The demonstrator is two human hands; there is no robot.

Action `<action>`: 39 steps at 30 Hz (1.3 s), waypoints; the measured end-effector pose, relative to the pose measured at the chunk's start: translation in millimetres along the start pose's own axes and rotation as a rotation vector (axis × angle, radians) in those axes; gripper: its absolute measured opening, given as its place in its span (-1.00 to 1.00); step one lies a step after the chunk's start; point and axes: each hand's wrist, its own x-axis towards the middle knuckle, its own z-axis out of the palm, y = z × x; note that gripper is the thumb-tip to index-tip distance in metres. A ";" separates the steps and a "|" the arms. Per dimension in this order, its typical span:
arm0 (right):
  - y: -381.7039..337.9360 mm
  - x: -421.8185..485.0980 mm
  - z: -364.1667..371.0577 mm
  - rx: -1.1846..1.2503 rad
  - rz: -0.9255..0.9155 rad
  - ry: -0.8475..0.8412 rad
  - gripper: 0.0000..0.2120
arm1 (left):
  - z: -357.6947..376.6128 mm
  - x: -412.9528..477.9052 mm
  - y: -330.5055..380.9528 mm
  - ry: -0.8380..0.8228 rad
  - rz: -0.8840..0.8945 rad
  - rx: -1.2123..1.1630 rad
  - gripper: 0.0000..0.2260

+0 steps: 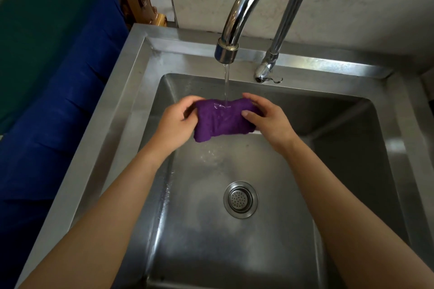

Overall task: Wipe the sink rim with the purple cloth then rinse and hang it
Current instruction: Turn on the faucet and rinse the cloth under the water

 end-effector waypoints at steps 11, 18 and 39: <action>13.1 5.1 16.1 0.031 0.109 0.109 -0.87 | 5.8 3.8 -3.1 -0.109 -0.520 -0.857 -0.63; -0.4 -4.5 43.8 0.109 0.007 0.131 -0.79 | 35.2 14.3 8.6 0.257 -0.658 -0.617 -0.77; -17.3 -16.4 74.1 -0.397 -0.156 0.354 -0.69 | 43.3 20.6 4.9 0.439 -0.385 -0.456 -0.69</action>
